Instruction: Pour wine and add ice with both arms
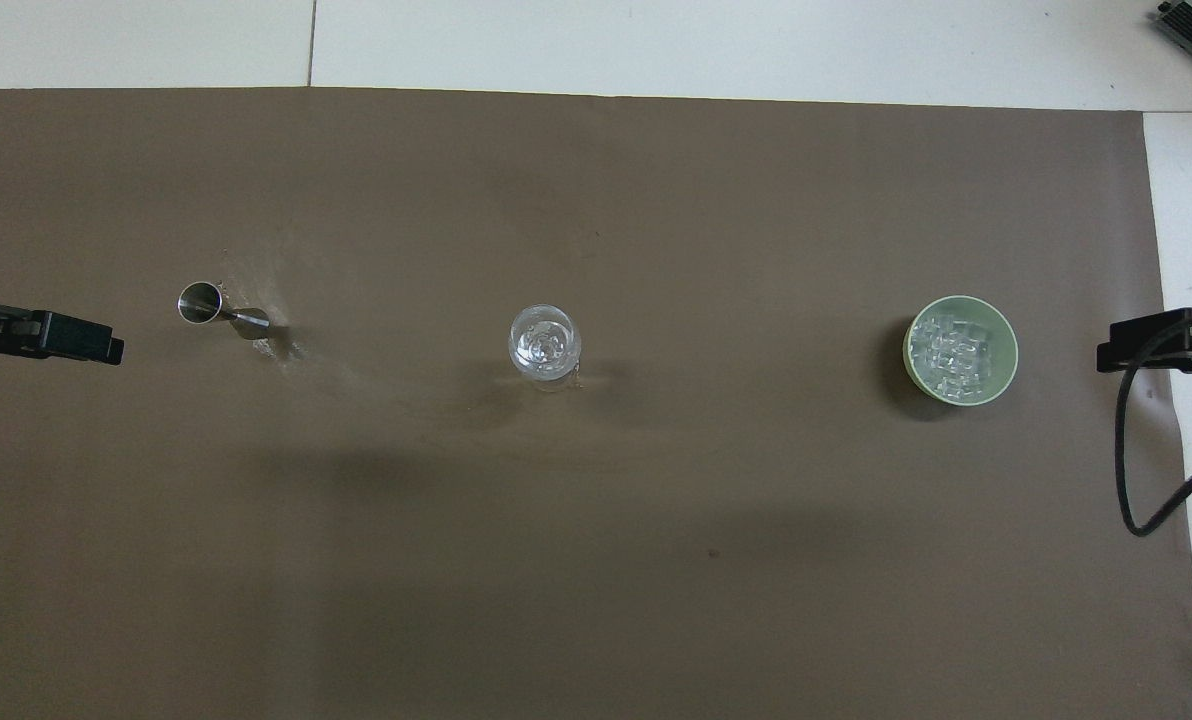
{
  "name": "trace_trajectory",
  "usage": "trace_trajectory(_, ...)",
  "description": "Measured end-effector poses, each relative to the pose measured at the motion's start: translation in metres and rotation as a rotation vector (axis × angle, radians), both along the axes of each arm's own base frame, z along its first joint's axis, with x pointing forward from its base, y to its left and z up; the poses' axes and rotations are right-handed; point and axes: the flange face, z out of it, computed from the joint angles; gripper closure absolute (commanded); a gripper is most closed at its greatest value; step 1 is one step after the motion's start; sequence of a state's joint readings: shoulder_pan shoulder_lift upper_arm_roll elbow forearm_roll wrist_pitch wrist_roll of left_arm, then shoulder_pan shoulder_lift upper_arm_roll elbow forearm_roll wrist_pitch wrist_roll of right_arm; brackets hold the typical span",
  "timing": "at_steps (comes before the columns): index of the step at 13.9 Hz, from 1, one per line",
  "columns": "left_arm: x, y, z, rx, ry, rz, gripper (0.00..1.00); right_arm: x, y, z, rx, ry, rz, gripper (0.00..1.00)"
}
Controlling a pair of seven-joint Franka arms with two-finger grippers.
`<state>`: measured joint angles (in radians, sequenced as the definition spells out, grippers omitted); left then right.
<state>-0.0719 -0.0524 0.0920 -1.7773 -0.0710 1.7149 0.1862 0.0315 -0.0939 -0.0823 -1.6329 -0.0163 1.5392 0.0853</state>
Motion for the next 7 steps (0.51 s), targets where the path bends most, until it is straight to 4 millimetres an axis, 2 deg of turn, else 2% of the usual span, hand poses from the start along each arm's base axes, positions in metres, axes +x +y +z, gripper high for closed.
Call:
trace_trajectory(5,0.0000,-0.0006,0.0000,0.000,0.000,-0.001,0.00,-0.0002,0.0024,-0.0028,0.000,0.008,0.004,0.00)
trace_trajectory(7,-0.0017,-0.0089,0.0004,-0.001,0.008,-0.016,0.00,-0.0001,0.0042,-0.0034,0.000,0.009,0.008,0.00)
